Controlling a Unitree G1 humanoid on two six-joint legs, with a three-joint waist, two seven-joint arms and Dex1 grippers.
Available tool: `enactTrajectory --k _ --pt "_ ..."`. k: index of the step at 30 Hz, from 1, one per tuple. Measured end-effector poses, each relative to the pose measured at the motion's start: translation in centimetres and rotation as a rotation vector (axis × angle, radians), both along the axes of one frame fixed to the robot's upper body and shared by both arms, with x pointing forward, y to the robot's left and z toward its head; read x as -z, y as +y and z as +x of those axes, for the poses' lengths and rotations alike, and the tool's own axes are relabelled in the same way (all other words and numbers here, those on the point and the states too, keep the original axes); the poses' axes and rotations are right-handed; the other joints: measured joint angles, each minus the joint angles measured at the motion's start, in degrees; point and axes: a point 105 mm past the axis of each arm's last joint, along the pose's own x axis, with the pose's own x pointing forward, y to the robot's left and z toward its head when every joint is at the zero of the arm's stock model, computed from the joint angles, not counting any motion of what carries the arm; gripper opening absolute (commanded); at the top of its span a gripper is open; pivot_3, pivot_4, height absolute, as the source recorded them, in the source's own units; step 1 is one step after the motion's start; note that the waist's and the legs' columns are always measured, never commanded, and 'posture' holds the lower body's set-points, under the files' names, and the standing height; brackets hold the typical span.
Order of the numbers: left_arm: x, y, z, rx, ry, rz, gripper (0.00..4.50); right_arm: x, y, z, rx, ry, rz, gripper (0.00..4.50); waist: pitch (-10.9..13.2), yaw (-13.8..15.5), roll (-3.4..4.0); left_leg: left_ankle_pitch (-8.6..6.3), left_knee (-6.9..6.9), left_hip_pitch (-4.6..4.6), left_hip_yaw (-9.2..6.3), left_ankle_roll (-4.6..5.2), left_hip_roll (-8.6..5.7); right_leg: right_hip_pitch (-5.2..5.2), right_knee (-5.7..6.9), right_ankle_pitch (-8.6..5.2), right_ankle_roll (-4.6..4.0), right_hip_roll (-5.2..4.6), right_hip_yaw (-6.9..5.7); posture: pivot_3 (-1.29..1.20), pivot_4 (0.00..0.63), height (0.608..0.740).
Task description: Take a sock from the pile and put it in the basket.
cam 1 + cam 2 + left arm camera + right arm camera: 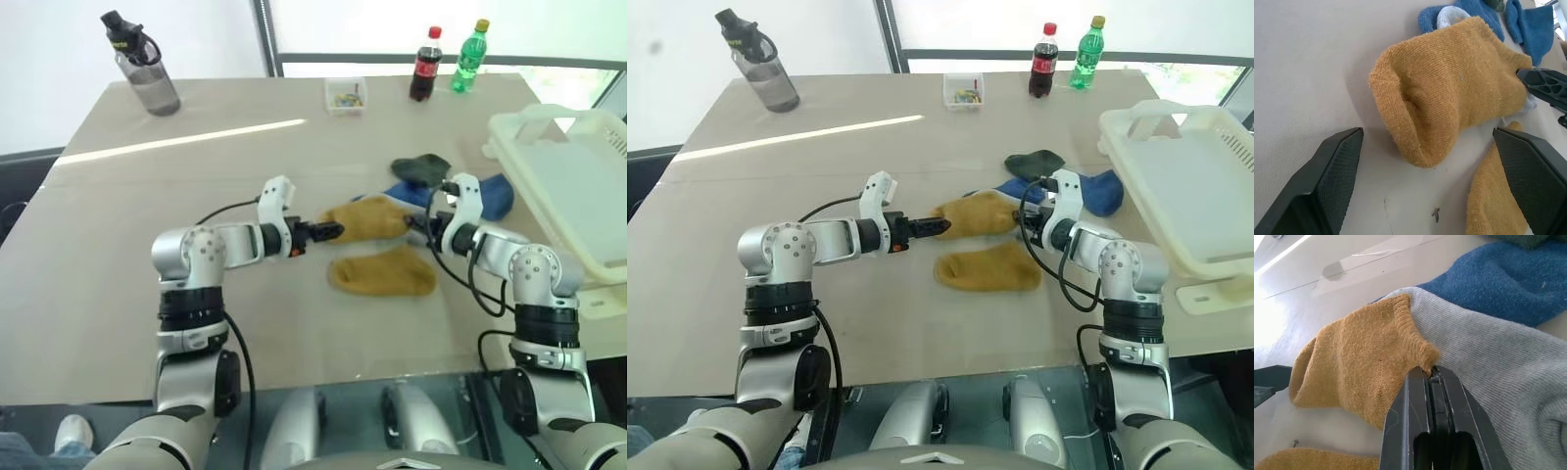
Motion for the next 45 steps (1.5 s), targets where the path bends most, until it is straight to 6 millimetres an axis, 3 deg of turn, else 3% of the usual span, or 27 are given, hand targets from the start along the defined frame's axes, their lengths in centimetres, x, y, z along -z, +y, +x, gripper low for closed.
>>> enactTrajectory --k 6,8,11,18,30,35,36,40,45 --pt "-0.1 0.3 0.1 0.0 -0.005 0.031 4.5 -0.3 0.1 0.0 0.003 -0.017 0.002 0.06 0.0 -0.2 0.03 0.0 0.0 0.04 0.02 -0.01 0.01 0.01 0.02 0.0 0.0 0.02 0.02 0.0 0.15 0.74" --pt "0.0 0.2 0.3 -0.002 -0.001 0.031 3.96 -0.4 0.2 0.1 0.004 -0.021 0.005 0.0 0.0 -0.3 0.04 0.0 -0.01 0.17 0.01 -0.01 0.01 0.16 0.02 0.0 0.0 0.02 0.02 0.0 0.15 0.74" --pt "0.7 0.4 0.7 -0.033 0.015 0.042 2.81 -0.4 0.2 0.1 0.004 -0.022 0.006 0.0 0.0 -0.2 0.04 0.0 -0.13 0.74 0.01 0.0 0.01 0.76 -0.16 -0.02 0.01 0.02 0.01 0.0 0.15 0.74" --pt "1.4 1.0 1.1 -0.078 0.036 0.041 0.07 -0.5 0.2 0.1 0.009 -0.025 0.003 0.0 0.0 0.1 0.04 0.0 -0.21 0.74 -0.02 0.0 0.01 0.84 -0.31 -0.02 0.01 0.01 -0.03 0.0 0.15 0.74" --pt "1.4 0.8 0.6 -0.061 0.026 0.025 0.07 -0.5 0.2 0.1 0.006 -0.028 0.002 0.0 0.0 0.1 0.03 -0.01 -0.28 0.68 -0.03 0.0 -0.01 0.81 -0.4 -0.02 0.01 -0.03 -0.04 0.0 0.15 0.74" --pt "1.1 0.0 -0.6 0.004 0.017 -0.001 0.07 -2.2 0.7 -0.5 -0.02 -0.078 0.005 0.0 0.1 0.0 0.01 0.0 -0.29 0.5 -0.05 -0.01 0.01 0.61 -0.39 -0.02 0.01 -0.03 -0.04 0.0 0.15 0.74" --pt "0.0 -0.6 -1.2 0.032 0.0 -0.032 0.07 -3.4 0.8 -1.3 -0.037 -0.099 0.017 0.0 0.1 0.0 0.0 -0.01 -0.3 0.47 -0.12 -0.01 0.02 0.58 -0.39 -0.02 0.01 -0.03 -0.04 0.0 0.15 0.74" --pt "-1.6 -1.0 -2.0 0.043 -0.016 -0.074 0.07 -5.3 0.7 -3.1 -0.064 -0.141 0.017 0.0 0.1 0.0 0.0 -0.01 -0.31 0.47 -0.17 0.0 0.02 0.59 -0.42 -0.02 0.01 -0.03 -0.05 0.0 0.15 0.74" --pt "-2.2 -1.1 -3.1 0.058 -0.041 -0.088 0.07 -4.4 -1.5 -6.0 -0.048 -0.086 -0.029 0.0 0.1 0.1 0.0 -0.01 -0.33 0.43 -0.19 0.0 0.02 0.59 -0.51 -0.03 0.01 -0.04 -0.07 0.0 0.15 0.74"
